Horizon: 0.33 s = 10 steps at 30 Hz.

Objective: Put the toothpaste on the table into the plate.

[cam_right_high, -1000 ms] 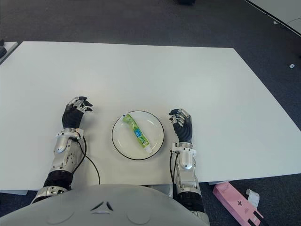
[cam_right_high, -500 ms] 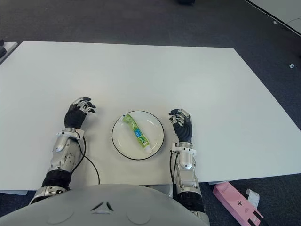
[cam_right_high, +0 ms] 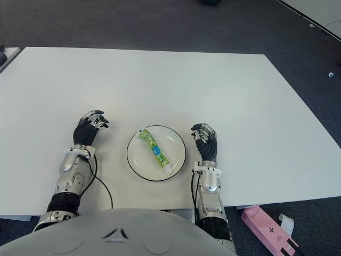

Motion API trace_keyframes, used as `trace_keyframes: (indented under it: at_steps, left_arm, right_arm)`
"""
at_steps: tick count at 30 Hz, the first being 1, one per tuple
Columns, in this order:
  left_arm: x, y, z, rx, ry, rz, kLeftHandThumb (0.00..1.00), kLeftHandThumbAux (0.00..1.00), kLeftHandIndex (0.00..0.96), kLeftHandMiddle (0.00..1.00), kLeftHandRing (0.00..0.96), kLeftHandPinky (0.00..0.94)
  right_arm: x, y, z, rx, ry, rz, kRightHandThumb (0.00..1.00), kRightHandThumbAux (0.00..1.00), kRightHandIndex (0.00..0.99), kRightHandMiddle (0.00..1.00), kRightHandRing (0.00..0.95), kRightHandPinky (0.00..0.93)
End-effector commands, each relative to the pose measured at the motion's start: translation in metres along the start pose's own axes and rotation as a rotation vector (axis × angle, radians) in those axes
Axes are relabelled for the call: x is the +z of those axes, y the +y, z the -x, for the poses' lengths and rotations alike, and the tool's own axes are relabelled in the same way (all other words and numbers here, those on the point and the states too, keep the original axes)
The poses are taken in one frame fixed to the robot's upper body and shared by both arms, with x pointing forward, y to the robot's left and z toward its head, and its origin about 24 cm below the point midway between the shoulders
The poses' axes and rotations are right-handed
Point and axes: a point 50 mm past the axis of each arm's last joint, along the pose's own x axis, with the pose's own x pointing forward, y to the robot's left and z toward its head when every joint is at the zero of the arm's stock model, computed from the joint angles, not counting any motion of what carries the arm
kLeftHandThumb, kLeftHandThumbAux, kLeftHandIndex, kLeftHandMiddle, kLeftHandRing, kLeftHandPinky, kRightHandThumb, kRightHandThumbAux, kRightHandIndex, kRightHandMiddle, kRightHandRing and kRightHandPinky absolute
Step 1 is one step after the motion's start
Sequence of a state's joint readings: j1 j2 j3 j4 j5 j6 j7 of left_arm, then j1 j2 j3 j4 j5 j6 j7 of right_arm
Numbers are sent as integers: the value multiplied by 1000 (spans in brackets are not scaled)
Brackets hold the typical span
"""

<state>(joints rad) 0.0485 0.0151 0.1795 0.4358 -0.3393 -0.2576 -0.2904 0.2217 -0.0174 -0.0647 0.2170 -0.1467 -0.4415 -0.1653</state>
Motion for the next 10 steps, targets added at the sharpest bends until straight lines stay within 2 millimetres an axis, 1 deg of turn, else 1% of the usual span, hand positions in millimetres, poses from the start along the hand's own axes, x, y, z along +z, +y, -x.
trace_keyframes:
  at_steps: [1,10]
  left_arm:
    - [-27,4,16,60,134,46,709,720,437,609,583,566]
    - [-31,3,18,87,136,74,710,721,437,597,577,563]
  right_arm:
    - [-8,-1,-3,-7,44,-26,710,728,433,505,533,554]
    - [-13,-1,-2,-14,81,-51,715,727,434,506,524,524]
